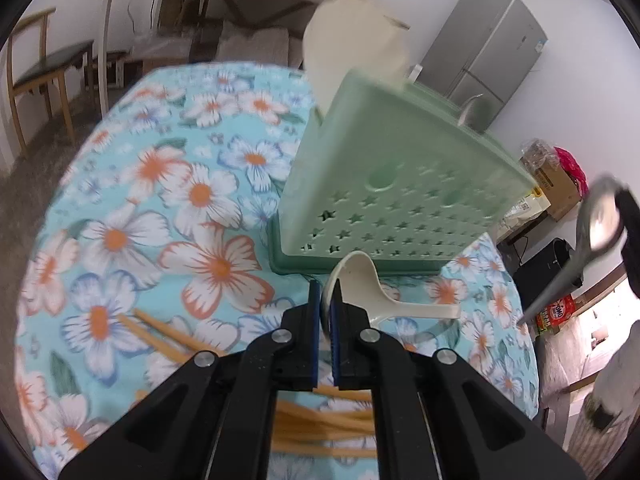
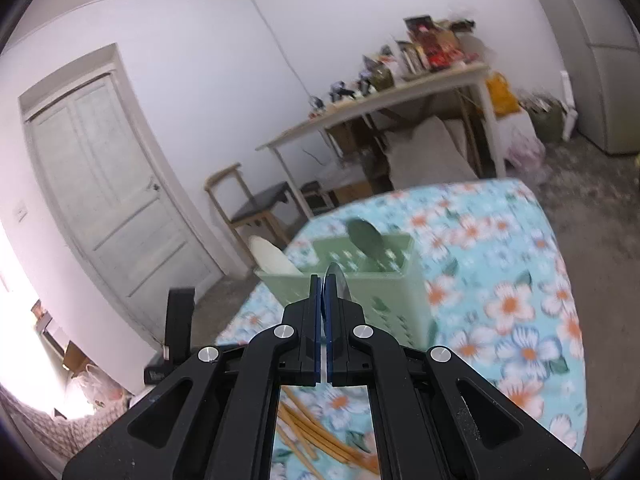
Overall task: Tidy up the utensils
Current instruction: 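Lift the steel spoon with right while left grasps the cream ladle handle, then insert the steel spoon into the caddy with right while left lifts the ladle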
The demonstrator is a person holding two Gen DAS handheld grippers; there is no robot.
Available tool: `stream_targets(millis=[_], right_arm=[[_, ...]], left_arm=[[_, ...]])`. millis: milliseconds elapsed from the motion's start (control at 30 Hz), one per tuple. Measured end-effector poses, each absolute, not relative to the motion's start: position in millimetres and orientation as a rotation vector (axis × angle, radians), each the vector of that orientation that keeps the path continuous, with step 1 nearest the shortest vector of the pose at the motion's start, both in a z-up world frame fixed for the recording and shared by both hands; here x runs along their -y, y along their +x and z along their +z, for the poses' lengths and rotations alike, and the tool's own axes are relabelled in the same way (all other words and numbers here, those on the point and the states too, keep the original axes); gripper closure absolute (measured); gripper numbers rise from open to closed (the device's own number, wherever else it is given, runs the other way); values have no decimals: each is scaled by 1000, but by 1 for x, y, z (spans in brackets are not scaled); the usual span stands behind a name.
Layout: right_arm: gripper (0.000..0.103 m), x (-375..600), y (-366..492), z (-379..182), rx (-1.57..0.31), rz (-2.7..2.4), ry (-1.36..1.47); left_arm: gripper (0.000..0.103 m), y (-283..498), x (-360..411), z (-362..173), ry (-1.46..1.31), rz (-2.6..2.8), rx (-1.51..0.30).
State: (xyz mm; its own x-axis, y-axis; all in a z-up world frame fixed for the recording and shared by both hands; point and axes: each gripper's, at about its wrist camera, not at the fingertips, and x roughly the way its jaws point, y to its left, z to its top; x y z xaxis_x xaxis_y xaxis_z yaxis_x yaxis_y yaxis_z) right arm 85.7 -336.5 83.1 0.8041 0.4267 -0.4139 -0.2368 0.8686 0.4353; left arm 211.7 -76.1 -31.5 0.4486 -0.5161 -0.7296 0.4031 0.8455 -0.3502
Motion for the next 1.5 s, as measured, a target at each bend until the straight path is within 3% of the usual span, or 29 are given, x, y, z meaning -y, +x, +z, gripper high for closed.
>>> stream_targets(millis=[367, 567, 867, 1200, 1500], right_arm=[[103, 290, 128, 163, -379, 603, 377], [103, 267, 178, 177, -377, 679, 424], [103, 241, 240, 145, -479, 659, 434], [103, 239, 253, 98, -608, 569, 418], [96, 248, 228, 109, -598, 510, 372]], left_arm=[[99, 163, 32, -5, -174, -574, -871], [99, 148, 2, 4, -243, -563, -828], [99, 140, -30, 13, -324, -555, -754], [99, 137, -51, 30, -342, -556, -670], [99, 132, -53, 43, -342, -552, -635]])
